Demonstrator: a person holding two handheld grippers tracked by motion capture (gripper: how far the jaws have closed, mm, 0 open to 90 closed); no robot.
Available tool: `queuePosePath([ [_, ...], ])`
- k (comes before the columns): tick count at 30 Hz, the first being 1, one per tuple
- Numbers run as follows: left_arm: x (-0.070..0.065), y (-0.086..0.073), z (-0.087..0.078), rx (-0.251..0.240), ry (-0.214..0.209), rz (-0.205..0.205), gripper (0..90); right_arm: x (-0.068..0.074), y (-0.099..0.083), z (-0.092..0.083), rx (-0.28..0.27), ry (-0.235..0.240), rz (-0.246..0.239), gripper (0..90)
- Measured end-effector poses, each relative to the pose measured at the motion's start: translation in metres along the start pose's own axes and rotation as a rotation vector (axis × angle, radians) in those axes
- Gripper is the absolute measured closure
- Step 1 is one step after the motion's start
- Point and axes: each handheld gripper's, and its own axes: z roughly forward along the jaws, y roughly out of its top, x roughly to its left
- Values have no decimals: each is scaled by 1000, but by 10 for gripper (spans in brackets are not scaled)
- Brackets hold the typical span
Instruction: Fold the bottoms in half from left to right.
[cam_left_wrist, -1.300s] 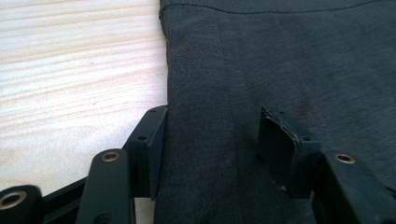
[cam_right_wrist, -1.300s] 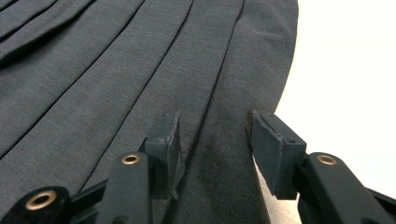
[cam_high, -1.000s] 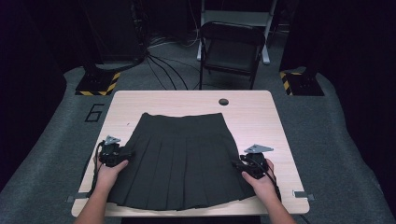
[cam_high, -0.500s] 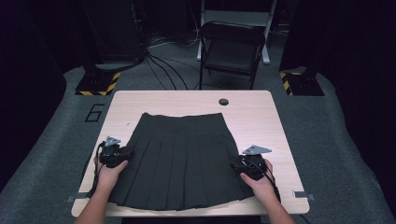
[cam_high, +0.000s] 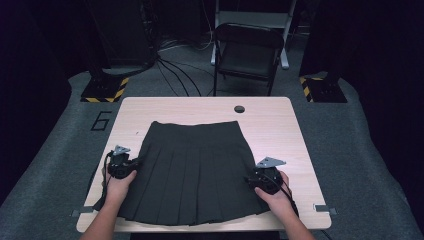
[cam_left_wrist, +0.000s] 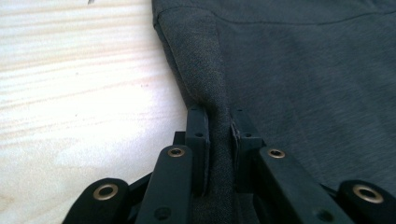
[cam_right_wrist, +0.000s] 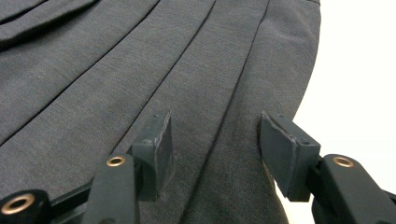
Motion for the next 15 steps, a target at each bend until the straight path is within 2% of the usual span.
queuePosePath([
  [4, -7, 8, -7, -7, -29, 3, 812, 0, 0, 0, 2, -2, 9, 442],
  [5, -9, 10, -8, 7, -35, 10, 813, 0, -1, 0, 2, -1, 11, 442],
  [7, -14, 14, -10, 2, -32, 30, 814, 0, -1, 0, 9, -1, 10, 441],
  [9, -18, 17, -13, -1, -40, 31, 814, 0, -1, 1, 10, -6, 5, 441],
  [10, -19, 20, -15, -4, -47, 34, 815, 0, -2, 1, 7, -6, 13, 439],
  [12, -20, 23, -18, -10, -58, 27, 815, 0, -2, 2, 20, -7, 2, 438],
  [15, -22, 29, -24, -1, -62, 42, 815, 0, -2, 2, 20, -9, 6, 438],
])
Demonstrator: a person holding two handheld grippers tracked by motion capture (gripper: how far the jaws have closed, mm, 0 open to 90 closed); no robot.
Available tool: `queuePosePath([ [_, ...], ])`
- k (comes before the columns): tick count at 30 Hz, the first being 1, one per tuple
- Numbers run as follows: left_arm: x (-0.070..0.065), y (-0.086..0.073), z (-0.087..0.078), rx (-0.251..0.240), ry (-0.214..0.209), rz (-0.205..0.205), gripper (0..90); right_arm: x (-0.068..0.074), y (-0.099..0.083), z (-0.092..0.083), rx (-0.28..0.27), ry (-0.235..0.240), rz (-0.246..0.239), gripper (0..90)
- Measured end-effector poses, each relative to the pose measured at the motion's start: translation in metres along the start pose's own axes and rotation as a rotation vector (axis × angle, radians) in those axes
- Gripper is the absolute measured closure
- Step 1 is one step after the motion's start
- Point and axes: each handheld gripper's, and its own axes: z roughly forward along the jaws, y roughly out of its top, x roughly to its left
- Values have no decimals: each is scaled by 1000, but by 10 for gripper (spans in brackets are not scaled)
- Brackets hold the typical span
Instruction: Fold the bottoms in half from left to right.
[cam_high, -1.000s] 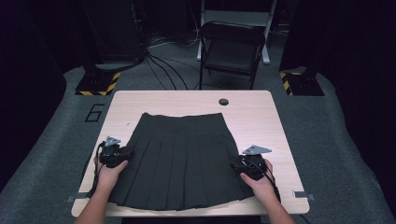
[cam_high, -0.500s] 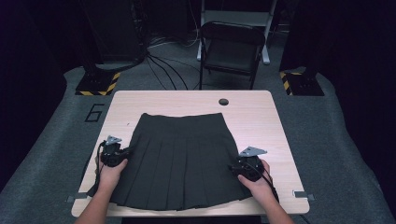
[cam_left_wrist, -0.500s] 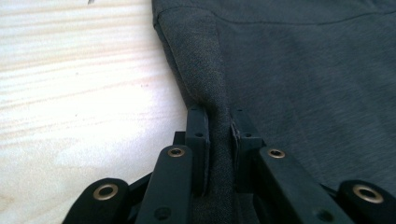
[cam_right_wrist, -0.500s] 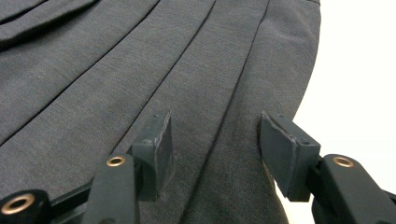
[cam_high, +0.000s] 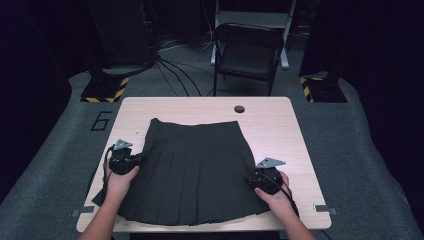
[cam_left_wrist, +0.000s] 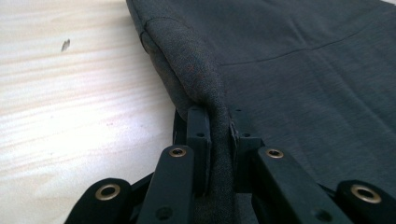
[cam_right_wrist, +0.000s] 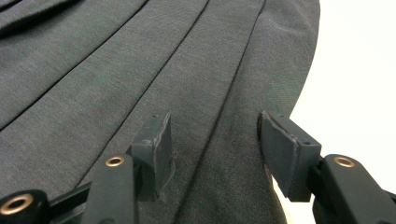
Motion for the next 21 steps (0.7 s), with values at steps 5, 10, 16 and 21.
queuePosePath([
  [5, 4, 13, -8, -10, 23, -8, 824, -1, 0, 1, 10, -7, 2, 439],
  [10, 12, 19, -10, -4, 45, -14, 826, -2, 0, 1, 7, -4, 4, 443],
  [16, 22, 21, -12, 4, 55, -30, 828, -3, 0, 1, 28, 20, 18, 500],
  [21, 24, 25, -15, 3, 65, -29, 829, 1, -1, 4, 39, 30, 22, 513],
])
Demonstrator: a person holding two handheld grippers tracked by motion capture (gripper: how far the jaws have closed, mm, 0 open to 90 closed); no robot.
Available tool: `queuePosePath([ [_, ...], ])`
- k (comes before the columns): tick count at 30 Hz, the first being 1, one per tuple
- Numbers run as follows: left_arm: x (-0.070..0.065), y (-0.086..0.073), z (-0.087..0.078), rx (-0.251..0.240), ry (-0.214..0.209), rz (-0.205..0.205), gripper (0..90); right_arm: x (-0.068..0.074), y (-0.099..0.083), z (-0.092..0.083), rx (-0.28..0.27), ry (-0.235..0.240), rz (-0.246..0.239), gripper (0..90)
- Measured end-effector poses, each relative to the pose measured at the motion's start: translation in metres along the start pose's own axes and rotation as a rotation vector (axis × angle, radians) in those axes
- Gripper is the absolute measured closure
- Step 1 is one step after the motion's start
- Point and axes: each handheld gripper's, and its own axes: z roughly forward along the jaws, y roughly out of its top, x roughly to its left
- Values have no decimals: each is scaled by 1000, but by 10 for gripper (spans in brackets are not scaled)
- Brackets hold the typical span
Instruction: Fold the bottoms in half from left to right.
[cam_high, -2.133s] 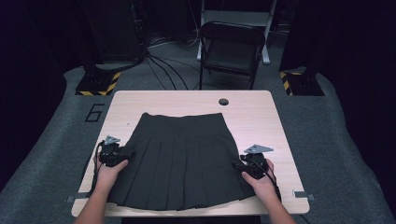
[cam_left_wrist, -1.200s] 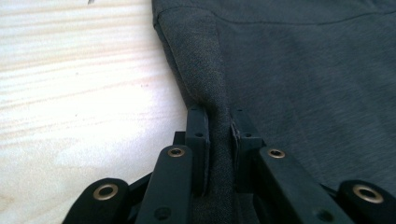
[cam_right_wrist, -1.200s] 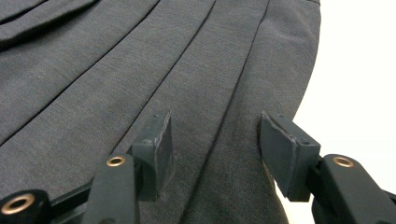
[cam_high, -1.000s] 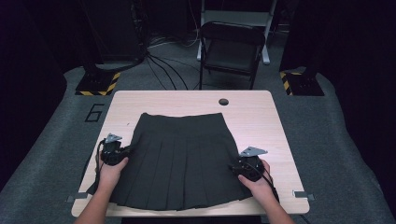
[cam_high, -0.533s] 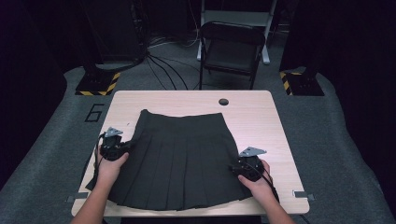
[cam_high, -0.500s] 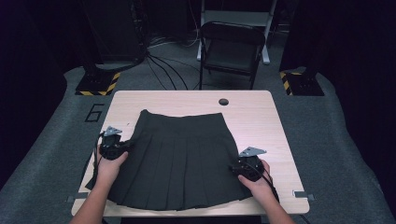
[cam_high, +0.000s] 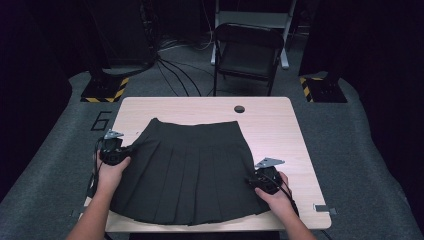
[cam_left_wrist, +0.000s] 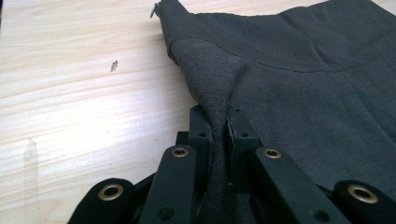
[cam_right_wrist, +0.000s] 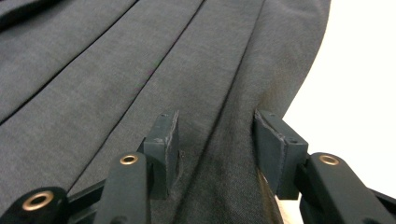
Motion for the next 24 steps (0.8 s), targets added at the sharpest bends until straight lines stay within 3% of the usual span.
queuePosePath([
  [4, 3, 4, -5, -12, 13, 0, 828, 7, 2, 4, 12, 24, -46, 509],
  [10, 4, 10, -15, -27, 4, 9, 828, 14, 3, 8, 23, 43, -71, 493],
  [13, -1, 11, -18, -34, -10, 21, 828, 15, 3, 8, 11, 42, -52, 493],
  [24, -28, 22, -23, -60, -90, 77, 828, 14, 3, 9, 18, 39, -60, 487],
])
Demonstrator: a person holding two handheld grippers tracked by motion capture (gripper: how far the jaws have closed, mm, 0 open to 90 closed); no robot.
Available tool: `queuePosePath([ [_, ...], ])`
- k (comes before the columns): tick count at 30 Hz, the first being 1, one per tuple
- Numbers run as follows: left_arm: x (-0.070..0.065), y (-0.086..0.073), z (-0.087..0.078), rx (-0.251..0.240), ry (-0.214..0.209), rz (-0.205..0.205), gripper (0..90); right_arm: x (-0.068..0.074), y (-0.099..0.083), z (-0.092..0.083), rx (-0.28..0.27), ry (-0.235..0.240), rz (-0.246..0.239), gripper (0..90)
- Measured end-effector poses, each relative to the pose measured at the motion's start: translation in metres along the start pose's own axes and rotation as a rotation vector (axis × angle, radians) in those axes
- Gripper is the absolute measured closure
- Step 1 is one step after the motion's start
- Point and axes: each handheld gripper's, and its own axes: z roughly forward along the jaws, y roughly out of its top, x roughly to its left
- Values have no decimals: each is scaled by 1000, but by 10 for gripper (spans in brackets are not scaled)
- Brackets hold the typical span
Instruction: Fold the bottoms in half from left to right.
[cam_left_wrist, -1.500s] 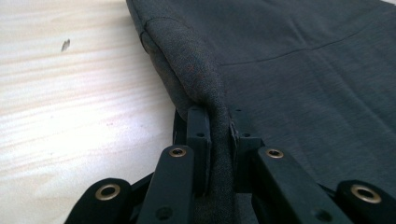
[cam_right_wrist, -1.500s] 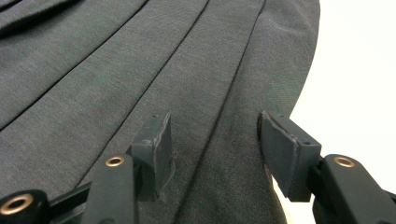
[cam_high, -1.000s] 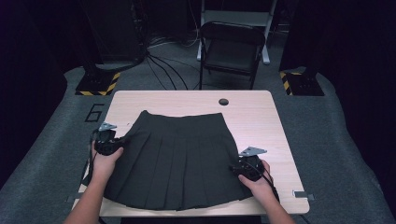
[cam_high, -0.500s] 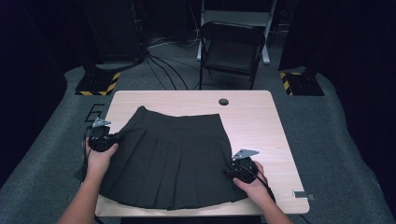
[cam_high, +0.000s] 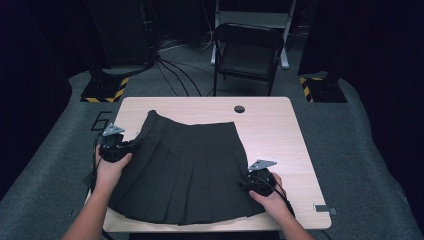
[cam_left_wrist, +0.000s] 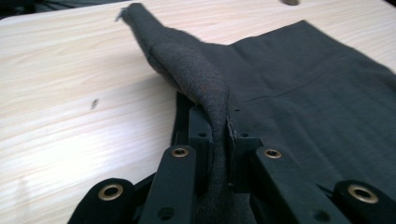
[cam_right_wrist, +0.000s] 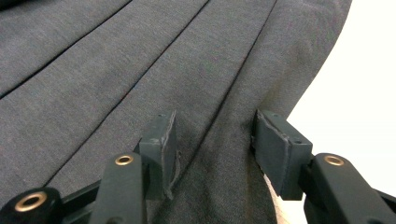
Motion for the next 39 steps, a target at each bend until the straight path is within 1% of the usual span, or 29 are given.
queuePosePath([
  [3, -9, 4, 1, -13, -19, 12, 828, 0, 0, 0, 1, -2, -4, 486],
  [4, -11, 5, 1, -10, -27, 22, 827, 0, 0, 0, 1, 1, -2, 486],
  [7, -19, 9, 1, -18, -44, 33, 828, 0, 0, 0, 1, 1, -2, 486],
  [9, -23, 12, 1, -17, -53, 52, 827, -1, 0, 0, 1, -1, -5, 485],
  [10, -26, 13, 2, -22, -56, 54, 827, -1, 0, 0, 1, -1, -5, 484],
  [12, -31, 16, 2, -16, -71, 62, 827, -1, 0, 0, 0, -1, -3, 481],
  [15, -39, 20, 3, -21, -81, 83, 827, -1, 0, 0, 2, -4, -3, 475],
  [16, -41, 22, 4, -17, -89, 92, 827, -1, 0, 0, 2, -2, 10, 475],
  [18, -47, 24, 6, -14, -100, 103, 827, -1, 0, 0, 3, -1, 13, 474],
  [23, -61, 29, 12, -13, -121, 128, 827, -1, 0, 0, 4, 0, 9, 474],
  [24, -64, 30, 13, -6, -127, 142, 827, -1, 0, 0, 4, 0, 9, 473],
  [26, -69, 32, 16, -3, -138, 150, 827, -1, 0, 0, 2, -3, 10, 473],
  [27, -72, 32, 18, -1, -142, 154, 827, -2, 0, 0, 4, 0, 3, 473],
  [31, -82, 33, 25, 0, -163, 160, 827, -2, 0, 0, 2, 0, 8, 473],
  [33, -87, 33, 29, -1, -173, 165, 827, -2, 0, 0, 2, -3, 2, 473],
  [34, -90, 33, 31, -2, -182, 160, 827, -2, 0, 0, 2, -3, 3, 473],
  [35, -92, 33, 33, -8, -179, 162, 827, -2, 0, 0, 2, -3, 3, 473],
  [39, -99, 33, 38, -6, -194, 175, 827, -2, 0, 0, 1, -2, 6, 473],
])
